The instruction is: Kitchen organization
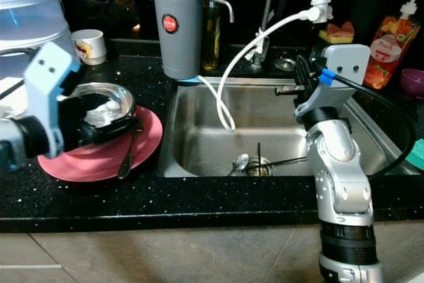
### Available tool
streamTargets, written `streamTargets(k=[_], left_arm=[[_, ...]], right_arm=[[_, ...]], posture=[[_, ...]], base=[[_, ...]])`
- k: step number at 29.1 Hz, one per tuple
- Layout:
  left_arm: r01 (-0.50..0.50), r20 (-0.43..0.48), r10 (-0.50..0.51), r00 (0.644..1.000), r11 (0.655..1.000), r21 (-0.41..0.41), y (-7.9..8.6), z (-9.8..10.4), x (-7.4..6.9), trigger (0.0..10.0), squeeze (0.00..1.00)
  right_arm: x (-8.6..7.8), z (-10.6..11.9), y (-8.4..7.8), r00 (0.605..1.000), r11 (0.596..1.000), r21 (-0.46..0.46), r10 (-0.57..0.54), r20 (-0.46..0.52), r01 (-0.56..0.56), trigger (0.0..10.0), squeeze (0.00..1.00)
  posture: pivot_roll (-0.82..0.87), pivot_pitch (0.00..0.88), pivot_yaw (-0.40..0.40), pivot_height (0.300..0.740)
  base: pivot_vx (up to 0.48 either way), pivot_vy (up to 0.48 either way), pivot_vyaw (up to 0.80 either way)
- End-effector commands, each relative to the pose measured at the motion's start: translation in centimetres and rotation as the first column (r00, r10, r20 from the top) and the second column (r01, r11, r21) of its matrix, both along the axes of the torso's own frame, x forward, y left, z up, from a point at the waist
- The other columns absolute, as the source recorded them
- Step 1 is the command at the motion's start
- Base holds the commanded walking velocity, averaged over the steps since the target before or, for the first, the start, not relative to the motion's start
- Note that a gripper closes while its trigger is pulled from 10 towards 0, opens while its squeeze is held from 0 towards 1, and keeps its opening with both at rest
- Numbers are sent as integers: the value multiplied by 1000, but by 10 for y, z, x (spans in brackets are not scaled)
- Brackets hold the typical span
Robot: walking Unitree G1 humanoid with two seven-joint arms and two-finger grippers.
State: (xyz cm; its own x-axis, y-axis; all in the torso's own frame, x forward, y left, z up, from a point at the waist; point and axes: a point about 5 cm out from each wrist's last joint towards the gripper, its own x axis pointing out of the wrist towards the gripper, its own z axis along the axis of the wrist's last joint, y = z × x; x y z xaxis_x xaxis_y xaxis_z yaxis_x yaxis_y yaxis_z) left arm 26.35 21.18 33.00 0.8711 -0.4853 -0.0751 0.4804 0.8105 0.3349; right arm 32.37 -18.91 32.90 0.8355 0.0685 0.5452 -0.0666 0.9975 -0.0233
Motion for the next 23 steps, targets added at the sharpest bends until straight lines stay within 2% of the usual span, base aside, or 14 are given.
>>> streamTargets(k=[1,11,12,15,22,23], left_arm=[[7,-12,-7,1000,999,52,3,-5,2,10000,0],[45,-49,-39,998,990,132,10,-9,11,10000,0],[56,-59,-47,997,984,167,12,-13,14,10000,0],[62,-69,-50,996,980,190,12,-17,17,10000,0],[66,-80,-51,996,977,203,13,-23,25,10000,0],[62,-80,-46,996,976,208,14,-24,27,8902,0]], right_arm=[[0,2,2,1000,1000,1,5,13,-5,10000,0],[-1,2,3,1000,1000,-1,6,19,-6,10000,0],[-1,3,4,1000,1000,-2,10,21,-10,10000,0],[-1,3,5,1000,1000,-3,17,23,-17,10000,0],[-1,4,6,999,1000,-1,22,24,-22,10000,0],[-1,4,6,999,1000,0,21,24,-21,10000,0]], posture=[[103,155,-79,740],[93,145,-73,740],[93,145,-73,740],[92,144,-72,740],[89,143,-72,740],[88,144,-70,740]], base=[[0,0,0],[0,0,0],[0,0,0],[0,0,0],[0,0,0],[0,0,0]])
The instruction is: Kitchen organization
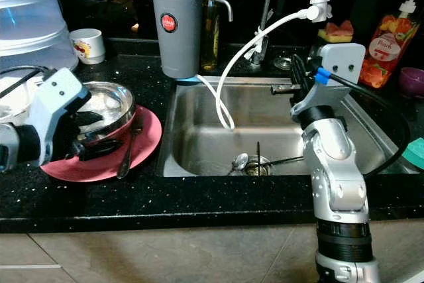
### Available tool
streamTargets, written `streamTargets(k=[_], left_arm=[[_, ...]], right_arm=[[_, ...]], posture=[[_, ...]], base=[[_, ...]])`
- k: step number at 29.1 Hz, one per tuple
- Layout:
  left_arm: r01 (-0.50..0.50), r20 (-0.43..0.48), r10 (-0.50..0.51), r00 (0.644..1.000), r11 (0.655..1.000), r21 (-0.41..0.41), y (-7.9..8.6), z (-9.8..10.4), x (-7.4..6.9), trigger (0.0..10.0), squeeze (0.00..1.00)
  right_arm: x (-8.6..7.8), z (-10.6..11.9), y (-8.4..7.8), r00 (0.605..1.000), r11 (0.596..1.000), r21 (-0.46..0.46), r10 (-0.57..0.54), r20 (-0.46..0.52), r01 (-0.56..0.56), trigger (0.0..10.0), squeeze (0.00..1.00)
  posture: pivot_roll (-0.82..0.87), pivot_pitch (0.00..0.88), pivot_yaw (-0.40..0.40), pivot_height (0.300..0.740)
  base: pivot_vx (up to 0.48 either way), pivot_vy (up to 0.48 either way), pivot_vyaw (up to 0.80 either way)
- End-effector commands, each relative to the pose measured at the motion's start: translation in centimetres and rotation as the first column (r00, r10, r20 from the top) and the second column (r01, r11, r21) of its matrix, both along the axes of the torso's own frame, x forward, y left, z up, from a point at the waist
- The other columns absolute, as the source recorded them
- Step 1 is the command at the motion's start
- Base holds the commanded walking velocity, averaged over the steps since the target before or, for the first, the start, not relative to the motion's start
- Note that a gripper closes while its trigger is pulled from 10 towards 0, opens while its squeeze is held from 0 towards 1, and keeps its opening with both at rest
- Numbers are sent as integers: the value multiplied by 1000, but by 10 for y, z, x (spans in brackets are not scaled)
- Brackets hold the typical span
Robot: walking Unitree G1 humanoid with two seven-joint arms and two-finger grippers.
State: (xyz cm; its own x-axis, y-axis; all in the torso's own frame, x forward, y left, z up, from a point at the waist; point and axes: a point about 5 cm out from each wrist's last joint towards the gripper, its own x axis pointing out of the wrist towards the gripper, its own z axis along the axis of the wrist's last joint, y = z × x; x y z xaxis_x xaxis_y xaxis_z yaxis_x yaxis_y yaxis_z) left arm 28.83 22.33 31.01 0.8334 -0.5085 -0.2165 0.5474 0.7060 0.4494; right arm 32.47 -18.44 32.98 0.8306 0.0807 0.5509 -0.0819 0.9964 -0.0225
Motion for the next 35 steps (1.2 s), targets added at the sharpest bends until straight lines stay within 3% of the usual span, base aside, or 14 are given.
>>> streamTargets(k=[1,2,3,4,22,26,27,28,29,35], left_arm=[[-6,-18,6,1000,1000,24,2,-4,3,8902,0],[-9,-19,9,1000,1000,24,3,-4,5,6706,0],[-13,-13,13,1000,1000,29,4,-5,7,1725,0],[-18,-9,18,1000,999,26,5,-5,9,0,0],[-3,25,4,1000,1000,-7,2,-4,15,0,0],[2,91,-1,996,1000,-14,-1,2,16,0,0],[10,120,-8,993,1000,-15,-2,5,16,39,0],[25,165,-23,986,1000,-8,-6,9,15,10000,0],[40,226,-40,973,999,8,-12,15,14,10000,0],[63,336,-70,939,998,32,-25,23,14,10000,0]], right_arm=[[-2,3,1,1000,1000,-1,5,17,-5,10000,0],[-2,3,1,1000,1000,0,5,17,-5,10000,0],[-2,3,1,1000,1000,1,4,17,-4,10000,0],[-2,3,0,1000,1000,2,2,17,-3,10000,0],[-2,2,-3,1000,1000,1,-7,12,7,10000,0],[-2,2,-3,1000,1000,1,-7,10,7,10000,0],[-2,2,-3,1000,1000,1,-6,10,6,10000,0],[-2,1,-3,1000,1000,3,-4,9,4,10000,0],[-2,0,-1,1000,1000,5,5,5,-5,10000,0],[-3,-5,11,998,998,-7,69,-13,-69,10000,0]], posture=[[88,144,-70,740],[88,144,-70,740],[84,146,-68,740],[84,146,-68,740],[72,154,-70,740],[71,155,-71,740],[71,155,-71,740],[70,155,-71,740],[70,155,-71,740],[67,154,-72,740]], base=[[0,0,0],[0,0,0],[0,0,0],[0,0,0],[0,0,0],[0,0,0],[0,0,0],[0,0,0],[0,0,0],[0,0,0]])
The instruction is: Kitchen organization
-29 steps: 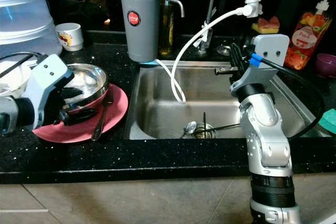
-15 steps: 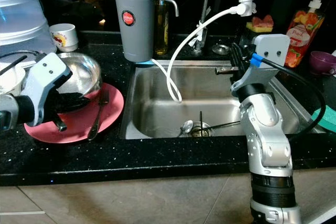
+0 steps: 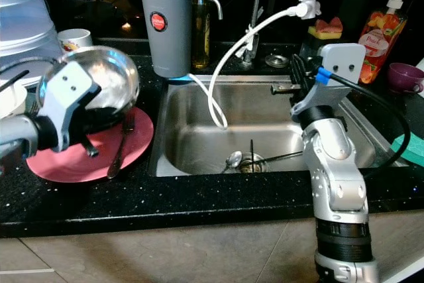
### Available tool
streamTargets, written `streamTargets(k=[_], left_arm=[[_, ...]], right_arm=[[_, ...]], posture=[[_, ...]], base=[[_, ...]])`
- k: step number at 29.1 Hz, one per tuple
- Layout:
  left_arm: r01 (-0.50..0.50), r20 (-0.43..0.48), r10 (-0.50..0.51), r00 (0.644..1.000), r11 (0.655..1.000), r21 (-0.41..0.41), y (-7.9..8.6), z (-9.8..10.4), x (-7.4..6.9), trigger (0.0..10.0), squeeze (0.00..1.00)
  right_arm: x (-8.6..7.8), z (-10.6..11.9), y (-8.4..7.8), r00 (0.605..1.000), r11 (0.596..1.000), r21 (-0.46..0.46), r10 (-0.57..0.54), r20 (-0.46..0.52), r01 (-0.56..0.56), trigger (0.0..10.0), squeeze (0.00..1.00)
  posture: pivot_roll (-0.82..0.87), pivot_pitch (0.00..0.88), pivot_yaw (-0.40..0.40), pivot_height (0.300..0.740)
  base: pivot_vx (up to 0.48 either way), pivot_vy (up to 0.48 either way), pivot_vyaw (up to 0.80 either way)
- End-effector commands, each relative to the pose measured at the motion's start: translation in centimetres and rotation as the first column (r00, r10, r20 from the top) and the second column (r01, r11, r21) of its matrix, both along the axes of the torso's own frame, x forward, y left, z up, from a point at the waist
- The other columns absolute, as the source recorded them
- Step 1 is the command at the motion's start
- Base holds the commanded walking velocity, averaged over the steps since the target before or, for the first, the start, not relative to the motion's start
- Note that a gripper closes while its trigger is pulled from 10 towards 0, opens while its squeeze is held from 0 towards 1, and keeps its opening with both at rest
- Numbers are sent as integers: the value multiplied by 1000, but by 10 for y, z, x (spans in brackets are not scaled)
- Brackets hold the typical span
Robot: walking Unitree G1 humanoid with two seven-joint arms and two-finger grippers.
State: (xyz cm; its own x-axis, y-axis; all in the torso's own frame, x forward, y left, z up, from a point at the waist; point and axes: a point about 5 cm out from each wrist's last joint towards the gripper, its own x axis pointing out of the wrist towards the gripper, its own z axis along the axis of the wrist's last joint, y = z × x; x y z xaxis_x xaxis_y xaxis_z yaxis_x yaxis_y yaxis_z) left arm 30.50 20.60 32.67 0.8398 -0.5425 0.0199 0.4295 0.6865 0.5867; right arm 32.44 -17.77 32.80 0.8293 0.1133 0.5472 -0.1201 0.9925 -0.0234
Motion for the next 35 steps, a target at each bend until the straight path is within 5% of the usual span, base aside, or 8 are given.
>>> streamTargets(k=[1,16,18,26,27,28,29,35], left_arm=[[32,96,-36,995,999,39,-10,9,-3,10000,0],[56,334,-185,924,932,359,-53,-2,12,10000,0],[80,341,-232,911,910,406,-64,-9,12,10000,0],[129,389,-334,859,875,466,-91,-20,12,10000,0],[137,393,-342,853,876,463,-95,-20,12,10000,0],[137,393,-342,853,876,463,-95,-20,12,10000,0],[141,402,-349,847,875,463,-97,-21,12,10000,0],[153,420,-372,828,870,469,-104,-25,13,10000,0]], right_arm=[[-3,-4,7,998,998,-14,54,-23,-55,10000,0],[-5,-19,33,943,959,9,279,-182,-282,10000,0],[-7,-17,40,924,940,44,340,-175,-338,10000,1000],[-10,-15,53,894,914,74,406,-189,-399,10000,1000],[-10,-16,54,891,912,84,411,-195,-402,10000,592],[-10,-16,54,891,912,84,411,-195,-402,10000,592],[-10,-16,54,888,910,90,414,-199,-404,10000,0],[-10,-16,57,868,892,137,451,-209,-431,10000,0]], posture=[[61,152,-74,740],[56,146,-73,740],[55,144,-74,740],[53,141,-72,740],[53,141,-72,740],[53,141,-72,740],[53,141,-72,740],[48,130,-74,740]], base=[[0,0,0],[0,0,0],[0,0,0],[0,0,0],[0,0,0],[0,0,0],[0,0,0],[0,0,0]])
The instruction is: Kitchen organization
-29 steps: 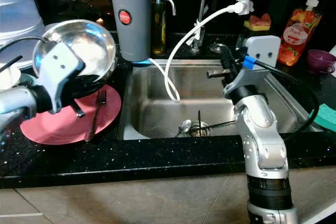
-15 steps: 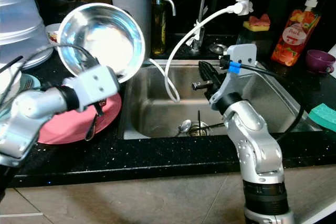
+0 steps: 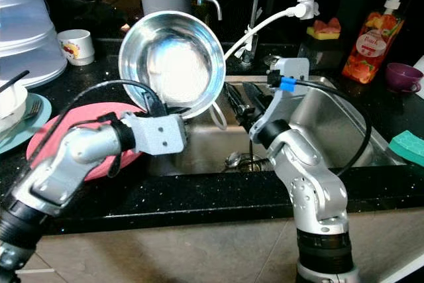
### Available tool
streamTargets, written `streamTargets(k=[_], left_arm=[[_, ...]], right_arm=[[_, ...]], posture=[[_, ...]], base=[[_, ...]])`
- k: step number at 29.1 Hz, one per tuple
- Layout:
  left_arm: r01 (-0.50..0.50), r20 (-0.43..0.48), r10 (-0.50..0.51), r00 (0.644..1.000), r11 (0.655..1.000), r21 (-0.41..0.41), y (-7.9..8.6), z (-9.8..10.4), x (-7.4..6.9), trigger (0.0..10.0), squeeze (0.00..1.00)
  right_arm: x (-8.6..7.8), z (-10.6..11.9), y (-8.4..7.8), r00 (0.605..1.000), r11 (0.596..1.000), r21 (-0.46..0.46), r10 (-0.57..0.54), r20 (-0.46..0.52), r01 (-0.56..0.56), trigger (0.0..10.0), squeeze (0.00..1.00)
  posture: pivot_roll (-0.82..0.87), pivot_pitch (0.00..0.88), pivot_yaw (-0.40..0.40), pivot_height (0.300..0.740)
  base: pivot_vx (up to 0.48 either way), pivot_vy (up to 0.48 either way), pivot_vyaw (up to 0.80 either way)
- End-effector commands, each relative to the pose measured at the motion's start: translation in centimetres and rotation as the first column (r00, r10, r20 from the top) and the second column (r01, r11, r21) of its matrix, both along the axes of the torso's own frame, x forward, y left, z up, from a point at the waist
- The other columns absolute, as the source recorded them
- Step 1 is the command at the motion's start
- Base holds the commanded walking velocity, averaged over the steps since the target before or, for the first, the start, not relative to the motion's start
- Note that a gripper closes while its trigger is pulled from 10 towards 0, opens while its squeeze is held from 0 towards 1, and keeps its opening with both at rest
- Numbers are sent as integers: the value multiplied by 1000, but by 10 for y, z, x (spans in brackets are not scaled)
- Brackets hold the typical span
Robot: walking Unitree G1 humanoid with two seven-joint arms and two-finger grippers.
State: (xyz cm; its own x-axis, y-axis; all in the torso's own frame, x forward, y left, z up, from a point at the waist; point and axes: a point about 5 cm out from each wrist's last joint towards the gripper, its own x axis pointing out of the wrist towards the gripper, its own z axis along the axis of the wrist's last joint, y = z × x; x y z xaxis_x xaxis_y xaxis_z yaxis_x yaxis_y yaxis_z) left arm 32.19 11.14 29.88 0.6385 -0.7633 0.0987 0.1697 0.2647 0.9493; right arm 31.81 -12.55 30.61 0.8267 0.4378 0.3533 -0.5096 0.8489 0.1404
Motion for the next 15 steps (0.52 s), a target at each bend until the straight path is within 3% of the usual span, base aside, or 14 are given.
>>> streamTargets(k=[1,8,15], left_arm=[[47,33,-48,998,999,10,-10,2,-4,10000,0],[52,41,-52,998,999,5,-14,-4,-2,10000,0],[-48,88,48,995,999,-5,6,4,10,10000,0]], right_arm=[[-3,6,5,999,999,15,32,14,-32,10000,0],[-3,8,5,998,994,84,69,-12,-68,10000,0],[-3,13,-14,1000,995,96,4,-3,-4,10000,0]], posture=[[48,130,-74,740],[47,130,-75,740],[42,127,-78,740]], base=[[0,0,0],[0,0,0],[0,0,0]])
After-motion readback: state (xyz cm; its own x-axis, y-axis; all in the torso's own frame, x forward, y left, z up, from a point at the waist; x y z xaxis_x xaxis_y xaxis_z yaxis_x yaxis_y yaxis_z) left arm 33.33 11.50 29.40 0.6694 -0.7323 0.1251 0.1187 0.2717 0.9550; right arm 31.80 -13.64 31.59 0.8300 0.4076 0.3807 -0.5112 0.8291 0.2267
